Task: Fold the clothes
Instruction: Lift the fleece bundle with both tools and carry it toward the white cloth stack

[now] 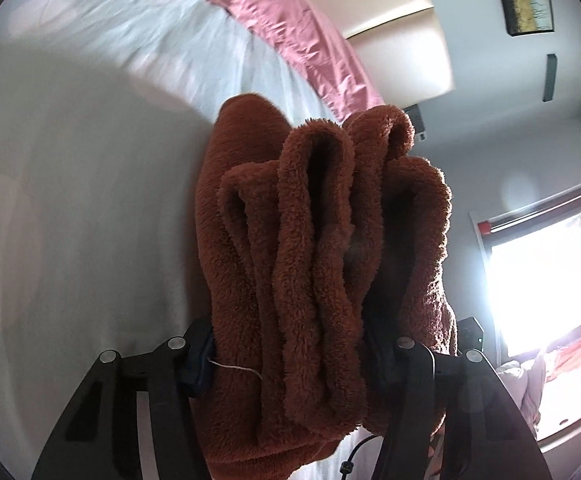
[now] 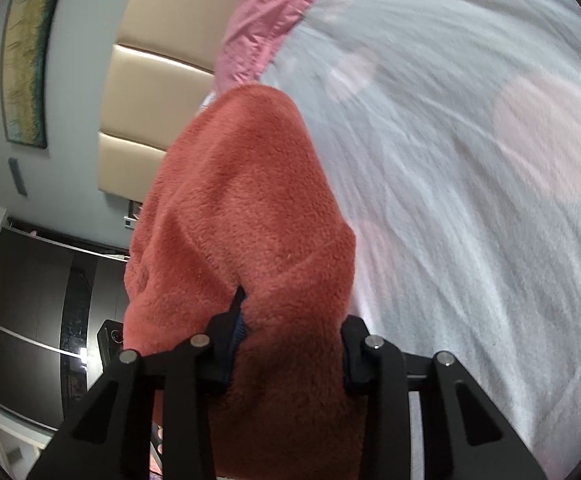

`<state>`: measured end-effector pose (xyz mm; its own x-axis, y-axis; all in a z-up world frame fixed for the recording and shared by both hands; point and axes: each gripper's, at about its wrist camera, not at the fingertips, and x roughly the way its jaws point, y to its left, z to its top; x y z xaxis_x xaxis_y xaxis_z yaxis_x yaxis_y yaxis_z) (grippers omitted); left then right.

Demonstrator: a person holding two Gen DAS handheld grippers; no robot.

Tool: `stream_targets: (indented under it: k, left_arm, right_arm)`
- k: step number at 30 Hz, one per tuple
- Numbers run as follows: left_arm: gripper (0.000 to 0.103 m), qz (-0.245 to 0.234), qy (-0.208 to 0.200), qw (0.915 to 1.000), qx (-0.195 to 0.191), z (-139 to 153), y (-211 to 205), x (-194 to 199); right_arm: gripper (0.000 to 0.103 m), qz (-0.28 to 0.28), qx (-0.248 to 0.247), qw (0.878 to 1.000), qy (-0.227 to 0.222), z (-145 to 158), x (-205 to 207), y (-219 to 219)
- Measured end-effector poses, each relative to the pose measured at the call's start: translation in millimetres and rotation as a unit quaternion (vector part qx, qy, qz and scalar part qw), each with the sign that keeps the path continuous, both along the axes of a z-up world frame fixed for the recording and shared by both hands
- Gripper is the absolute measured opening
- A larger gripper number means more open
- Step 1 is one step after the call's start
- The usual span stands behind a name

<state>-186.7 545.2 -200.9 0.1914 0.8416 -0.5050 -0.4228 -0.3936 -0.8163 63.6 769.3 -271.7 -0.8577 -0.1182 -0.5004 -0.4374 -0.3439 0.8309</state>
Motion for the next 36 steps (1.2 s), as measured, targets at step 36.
stream_targets:
  k: [36]
  left_arm:
    - [0.058, -0.215, 0.006, 0.9742, 0.070, 188.3, 74.8, 374.1]
  right_arm:
    - [0.034, -0.080, 0.101, 0.992, 0.015, 213.0, 426.1, -48.6]
